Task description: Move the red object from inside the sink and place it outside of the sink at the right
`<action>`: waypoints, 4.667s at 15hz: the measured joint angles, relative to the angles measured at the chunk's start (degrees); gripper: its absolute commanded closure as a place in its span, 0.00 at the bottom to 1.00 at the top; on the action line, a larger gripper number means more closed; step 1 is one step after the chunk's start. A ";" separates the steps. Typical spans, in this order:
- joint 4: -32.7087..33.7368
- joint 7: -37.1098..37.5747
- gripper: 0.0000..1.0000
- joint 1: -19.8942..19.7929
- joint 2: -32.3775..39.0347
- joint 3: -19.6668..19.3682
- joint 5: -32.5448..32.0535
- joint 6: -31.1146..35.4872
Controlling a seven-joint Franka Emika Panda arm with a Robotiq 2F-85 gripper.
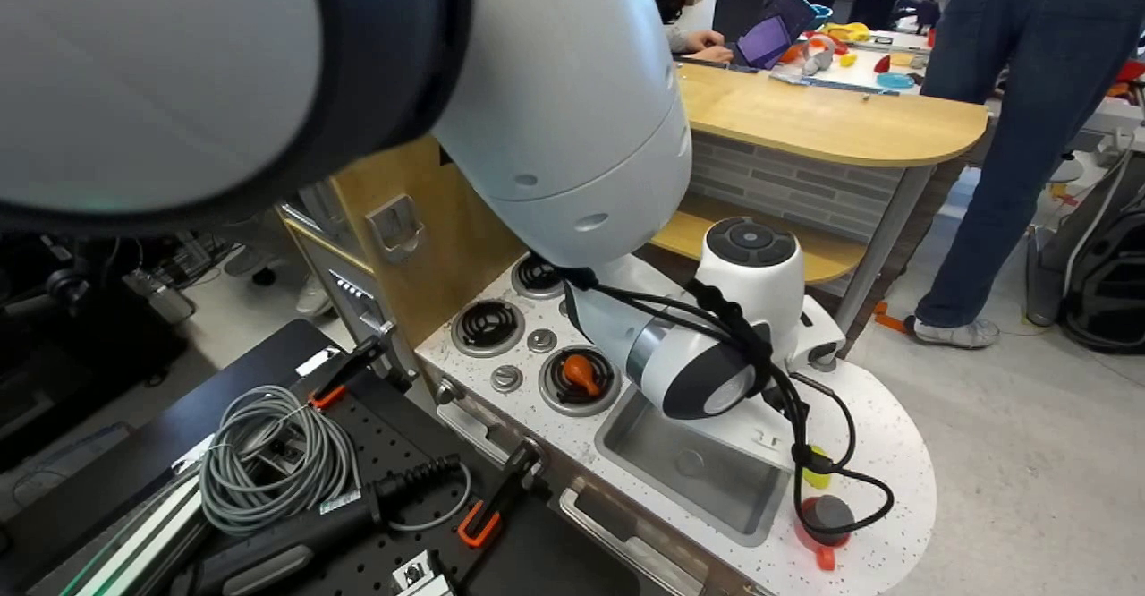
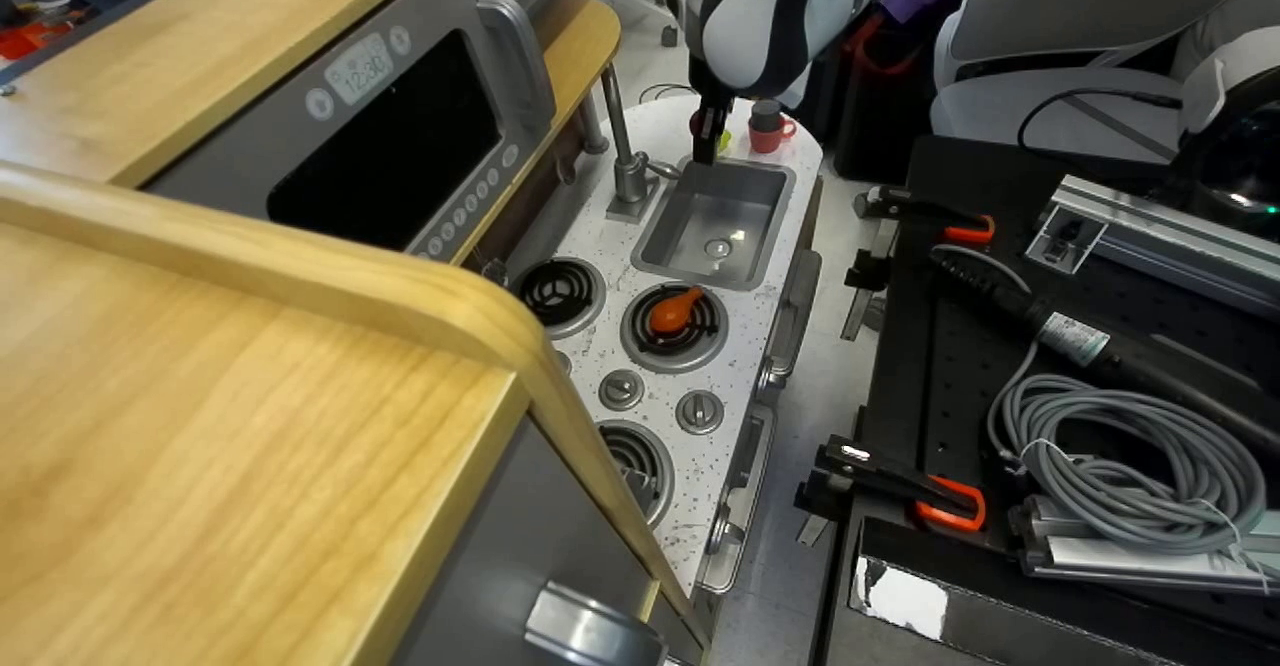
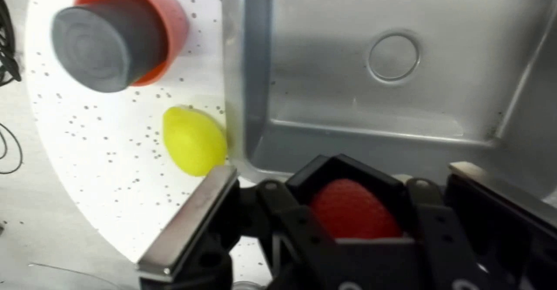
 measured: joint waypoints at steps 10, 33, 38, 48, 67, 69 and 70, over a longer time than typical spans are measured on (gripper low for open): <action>1.78 13.15 0.98 0.92 -1.19 -11.43 0.42 -1.00; 43.71 32.29 0.98 0.04 25.95 -13.70 6.51 -26.55; 50.35 32.29 0.66 -1.73 30.15 -12.55 7.34 -29.79; 51.83 32.21 0.01 -1.81 29.67 -11.56 7.33 -29.79; 34.88 18.80 0.00 -0.59 11.81 -9.89 7.01 -29.14; 29.93 16.36 0.00 -0.01 7.88 -9.86 6.78 -29.14; 27.39 15.24 0.00 0.31 5.93 -9.86 6.64 -29.13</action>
